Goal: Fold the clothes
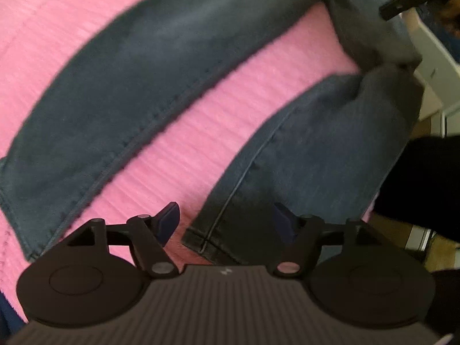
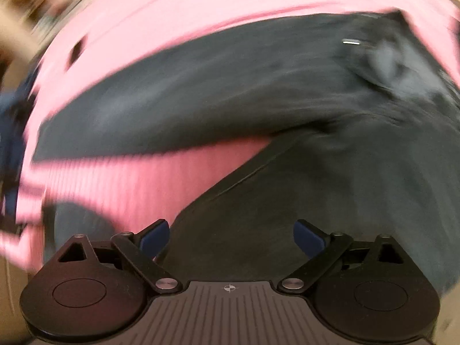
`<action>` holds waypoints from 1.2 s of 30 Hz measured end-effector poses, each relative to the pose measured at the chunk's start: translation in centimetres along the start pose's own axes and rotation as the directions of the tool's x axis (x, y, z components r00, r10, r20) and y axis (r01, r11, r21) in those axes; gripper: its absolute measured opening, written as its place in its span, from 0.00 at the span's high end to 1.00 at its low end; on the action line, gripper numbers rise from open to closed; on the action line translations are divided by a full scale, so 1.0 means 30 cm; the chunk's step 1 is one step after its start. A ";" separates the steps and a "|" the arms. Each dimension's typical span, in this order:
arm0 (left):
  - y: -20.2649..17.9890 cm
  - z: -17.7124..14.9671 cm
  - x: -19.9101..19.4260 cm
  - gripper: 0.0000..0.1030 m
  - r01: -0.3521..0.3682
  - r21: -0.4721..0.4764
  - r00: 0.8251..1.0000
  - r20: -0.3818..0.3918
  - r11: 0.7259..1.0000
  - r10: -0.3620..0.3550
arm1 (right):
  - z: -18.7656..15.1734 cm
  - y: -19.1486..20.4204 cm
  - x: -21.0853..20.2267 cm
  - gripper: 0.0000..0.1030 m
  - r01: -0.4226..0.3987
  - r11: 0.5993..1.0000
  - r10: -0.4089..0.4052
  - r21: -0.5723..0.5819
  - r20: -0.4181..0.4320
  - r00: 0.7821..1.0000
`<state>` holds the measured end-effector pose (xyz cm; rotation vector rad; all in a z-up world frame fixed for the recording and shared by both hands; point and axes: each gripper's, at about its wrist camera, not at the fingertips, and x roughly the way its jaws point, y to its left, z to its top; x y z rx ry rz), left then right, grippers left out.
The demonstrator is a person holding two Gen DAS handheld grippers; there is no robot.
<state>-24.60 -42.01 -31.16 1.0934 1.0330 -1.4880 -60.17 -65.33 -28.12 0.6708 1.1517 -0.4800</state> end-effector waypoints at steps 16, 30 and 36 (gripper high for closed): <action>0.122 -0.294 -0.241 0.92 -0.027 -0.247 0.994 -0.111 0.969 0.000 | -0.055 0.038 -0.009 0.06 -0.006 0.998 0.007 -0.066 0.014 1.000; 0.174 -0.277 -0.427 0.92 -0.107 -0.308 0.992 0.032 0.945 0.122 | 0.027 0.133 0.118 0.06 -0.003 0.992 0.011 -0.129 0.064 0.998; 0.195 -0.338 -0.211 0.91 -0.072 -0.372 0.986 -0.165 0.925 0.010 | 0.042 0.164 0.208 0.06 0.036 0.981 -0.043 -0.191 -0.033 0.999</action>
